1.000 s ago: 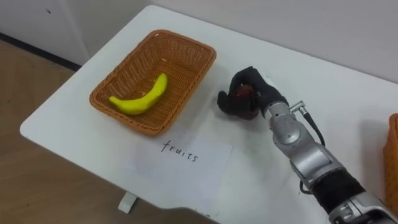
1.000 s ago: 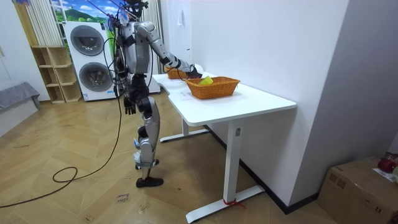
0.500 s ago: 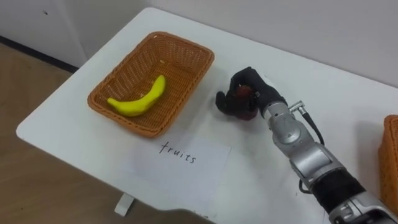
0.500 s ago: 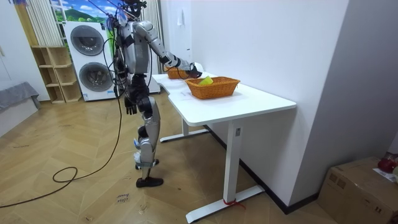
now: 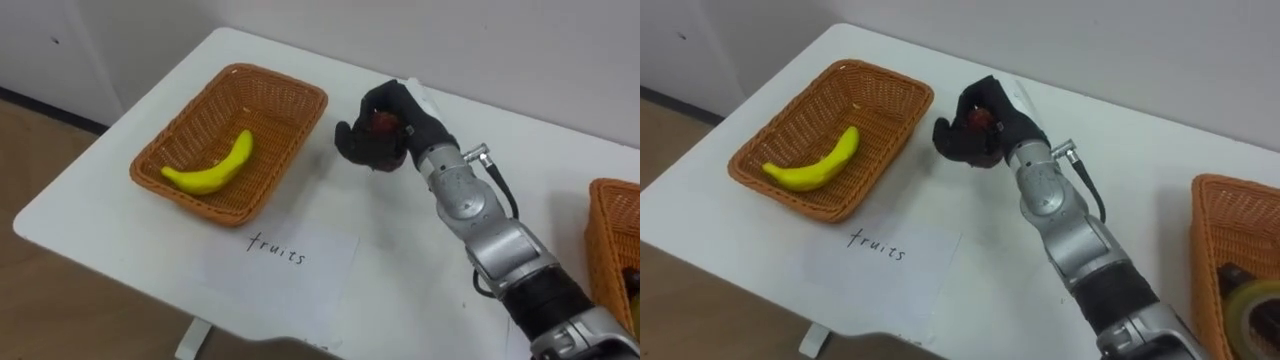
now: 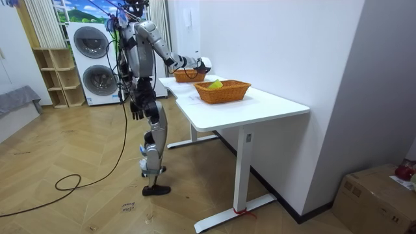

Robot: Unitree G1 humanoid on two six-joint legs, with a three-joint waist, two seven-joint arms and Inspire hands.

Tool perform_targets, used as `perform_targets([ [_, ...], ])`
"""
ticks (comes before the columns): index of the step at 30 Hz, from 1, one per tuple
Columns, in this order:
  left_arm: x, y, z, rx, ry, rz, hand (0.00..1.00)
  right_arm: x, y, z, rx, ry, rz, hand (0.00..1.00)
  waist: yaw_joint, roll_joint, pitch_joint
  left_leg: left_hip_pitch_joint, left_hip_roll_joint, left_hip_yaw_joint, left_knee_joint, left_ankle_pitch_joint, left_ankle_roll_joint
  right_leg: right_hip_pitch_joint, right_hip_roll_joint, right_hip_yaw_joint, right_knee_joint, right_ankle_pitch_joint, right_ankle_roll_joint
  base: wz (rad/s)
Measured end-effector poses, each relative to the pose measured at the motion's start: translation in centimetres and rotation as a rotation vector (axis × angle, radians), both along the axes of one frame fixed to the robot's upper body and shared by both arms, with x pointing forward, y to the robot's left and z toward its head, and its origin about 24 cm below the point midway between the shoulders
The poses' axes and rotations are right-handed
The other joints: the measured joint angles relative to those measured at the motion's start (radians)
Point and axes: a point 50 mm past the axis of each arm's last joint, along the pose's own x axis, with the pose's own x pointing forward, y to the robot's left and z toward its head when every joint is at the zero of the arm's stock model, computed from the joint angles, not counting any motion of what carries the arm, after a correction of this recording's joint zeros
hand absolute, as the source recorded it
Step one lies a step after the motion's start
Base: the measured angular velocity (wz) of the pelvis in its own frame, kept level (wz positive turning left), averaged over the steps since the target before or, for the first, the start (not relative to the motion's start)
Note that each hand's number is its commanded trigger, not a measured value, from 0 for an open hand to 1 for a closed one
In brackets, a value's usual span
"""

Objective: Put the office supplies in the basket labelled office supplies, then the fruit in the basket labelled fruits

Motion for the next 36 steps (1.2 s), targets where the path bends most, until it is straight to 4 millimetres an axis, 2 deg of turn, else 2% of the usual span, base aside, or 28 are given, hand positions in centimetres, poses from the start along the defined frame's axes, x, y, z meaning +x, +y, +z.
perform_targets([
  [6,-1.1,-0.1,-0.1,-0.003,0.029,0.033,0.0,0.2,-0.8,0.6,0.007,-0.015,-0.015,1.0,-0.002,0.003,-0.001,0.001,0.0,0.001,0.0,0.0,0.0,0.005,0.0,0.0,0.0,0.0,0.0,0.0],
  [16,-1.7,0.0,-0.2,-0.011,0.055,0.037,0.0,0.1,-0.2,2.3,0.003,-0.083,0.021,1.0,0.005,0.009,-0.0045,0.017,-0.001,-0.002,0.001,0.0,0.0,0.024,0.0,-0.003,0.0,0.0,0.0,0.01],
  [23,-1.7,0.4,-0.1,0.001,0.059,0.049,0.0,0.0,0.1,2.8,0.016,-0.104,0.033,1.0,0.011,0.003,-0.0102,0.037,-0.001,-0.005,-0.01,0.0,0.0,0.043,0.0,-0.002,0.0,0.0,0.001,0.0],
  [28,-1.8,0.5,-0.1,0.004,0.064,0.062,0.0,0.0,0.1,2.8,0.011,-0.103,0.031,1.0,0.024,0.003,-0.0098,0.049,-0.001,-0.005,-0.011,0.0,0.0,0.054,0.0,-0.001,0.0,0.0,0.001,0.0],
  [33,-1.9,0.7,0.0,-0.013,0.069,0.066,0.0,0.0,0.1,2.8,0.01,-0.104,0.031,1.0,0.035,-0.007,-0.0158,0.043,-0.001,-0.004,-0.009,0.0,0.0,0.048,0.0,-0.001,0.0,0.0,0.001,0.0],
  [36,-2.1,0.7,0.0,-0.024,0.079,0.066,0.0,0.0,0.3,2.9,0.016,-0.102,0.032,1.0,0.044,-0.014,-0.0159,0.043,-0.001,-0.004,-0.009,0.0,0.0,0.048,0.0,-0.002,0.001,0.0,0.001,0.0],
])
